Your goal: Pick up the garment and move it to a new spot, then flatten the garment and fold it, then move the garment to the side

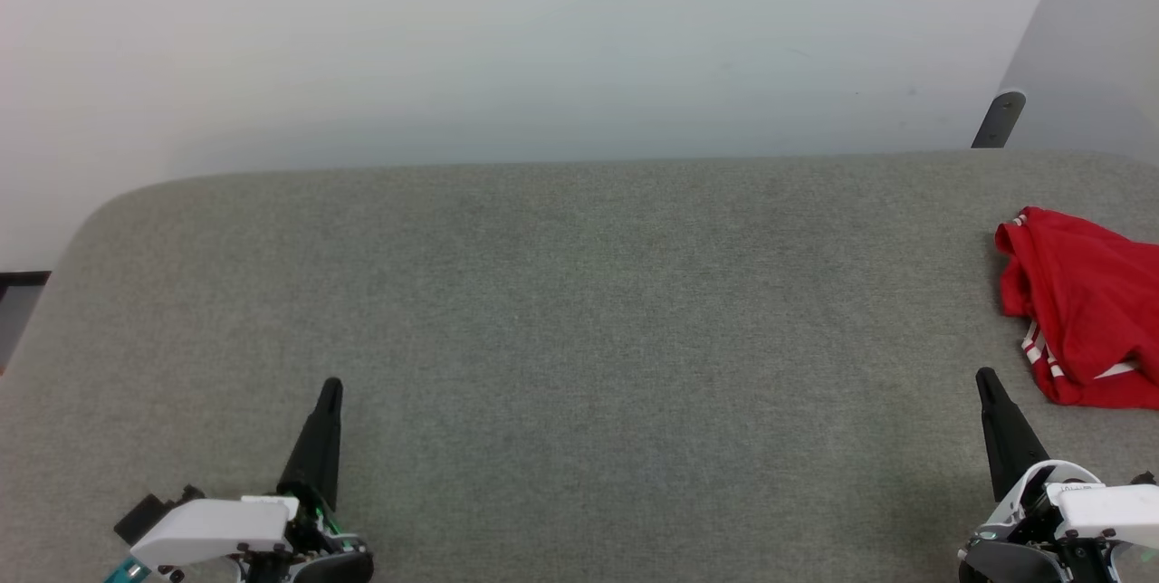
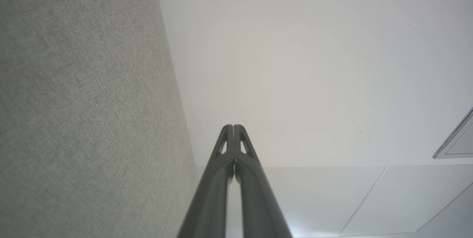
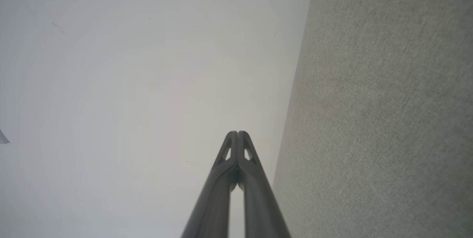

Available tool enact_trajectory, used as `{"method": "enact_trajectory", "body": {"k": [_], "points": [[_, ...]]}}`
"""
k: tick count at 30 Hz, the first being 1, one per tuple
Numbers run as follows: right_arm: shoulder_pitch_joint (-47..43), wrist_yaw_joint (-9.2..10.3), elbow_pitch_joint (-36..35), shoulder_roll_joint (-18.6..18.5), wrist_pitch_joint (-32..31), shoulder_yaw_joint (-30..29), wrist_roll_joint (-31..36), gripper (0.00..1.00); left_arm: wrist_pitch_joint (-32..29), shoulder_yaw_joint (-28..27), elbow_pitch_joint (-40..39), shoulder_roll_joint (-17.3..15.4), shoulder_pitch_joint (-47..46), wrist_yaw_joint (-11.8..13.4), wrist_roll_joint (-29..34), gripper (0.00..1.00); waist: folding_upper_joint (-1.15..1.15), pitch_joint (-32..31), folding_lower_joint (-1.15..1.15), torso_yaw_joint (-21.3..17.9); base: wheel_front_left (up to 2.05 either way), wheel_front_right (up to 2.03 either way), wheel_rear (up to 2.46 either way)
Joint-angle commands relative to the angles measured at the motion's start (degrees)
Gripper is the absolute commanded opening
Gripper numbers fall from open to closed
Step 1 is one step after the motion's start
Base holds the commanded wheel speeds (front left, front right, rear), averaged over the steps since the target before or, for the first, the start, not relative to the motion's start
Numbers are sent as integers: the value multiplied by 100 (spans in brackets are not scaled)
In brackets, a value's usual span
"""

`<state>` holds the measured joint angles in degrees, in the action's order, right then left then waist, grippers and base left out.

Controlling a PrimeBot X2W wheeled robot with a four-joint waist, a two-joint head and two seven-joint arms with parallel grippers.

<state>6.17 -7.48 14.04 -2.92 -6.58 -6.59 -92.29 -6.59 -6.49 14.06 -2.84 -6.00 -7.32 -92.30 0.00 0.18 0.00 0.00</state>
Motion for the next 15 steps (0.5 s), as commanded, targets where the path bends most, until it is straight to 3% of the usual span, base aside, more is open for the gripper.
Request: {"method": "enact_trajectory", "body": {"k": [1,15], "points": [[16,-2,0,18,-12,4,-24,0,-11,-13,5,7,-54,-31,-21,0,0,0,0,0,0,0,0],[16,-2,0,18,-12,4,-24,0,-10,-12,5,7,-54,-31,-21,0,0,0,0,0,0,0,0]]}}
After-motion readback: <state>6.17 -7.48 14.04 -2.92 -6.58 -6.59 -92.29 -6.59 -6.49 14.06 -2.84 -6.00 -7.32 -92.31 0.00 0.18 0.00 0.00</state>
